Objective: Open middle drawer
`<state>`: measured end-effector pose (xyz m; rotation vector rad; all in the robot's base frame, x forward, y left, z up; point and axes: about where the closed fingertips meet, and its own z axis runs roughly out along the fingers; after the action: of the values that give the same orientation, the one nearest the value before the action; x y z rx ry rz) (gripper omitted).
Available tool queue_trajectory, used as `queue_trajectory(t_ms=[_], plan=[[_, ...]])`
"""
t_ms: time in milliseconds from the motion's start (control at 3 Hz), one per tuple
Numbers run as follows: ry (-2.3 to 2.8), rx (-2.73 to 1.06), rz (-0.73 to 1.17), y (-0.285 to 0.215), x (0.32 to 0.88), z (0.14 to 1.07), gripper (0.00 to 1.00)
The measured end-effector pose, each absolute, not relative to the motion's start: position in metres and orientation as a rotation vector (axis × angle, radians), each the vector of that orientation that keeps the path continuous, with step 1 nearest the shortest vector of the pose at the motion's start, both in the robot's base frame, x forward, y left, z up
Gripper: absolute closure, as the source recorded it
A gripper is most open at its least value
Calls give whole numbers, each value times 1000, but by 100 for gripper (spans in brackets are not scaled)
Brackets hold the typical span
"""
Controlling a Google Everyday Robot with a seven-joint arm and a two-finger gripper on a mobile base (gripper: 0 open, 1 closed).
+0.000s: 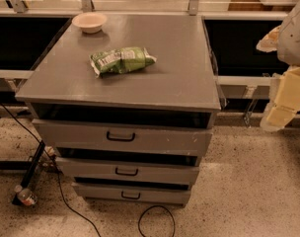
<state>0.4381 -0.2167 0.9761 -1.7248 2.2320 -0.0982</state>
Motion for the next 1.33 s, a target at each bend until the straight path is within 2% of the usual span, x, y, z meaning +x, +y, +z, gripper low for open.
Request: queue_trajectory(t_ms=[667, 1333], plan=[[2244, -1697, -126, -216, 440, 977, 0], [2331, -1675, -20, -245, 395, 886, 0]])
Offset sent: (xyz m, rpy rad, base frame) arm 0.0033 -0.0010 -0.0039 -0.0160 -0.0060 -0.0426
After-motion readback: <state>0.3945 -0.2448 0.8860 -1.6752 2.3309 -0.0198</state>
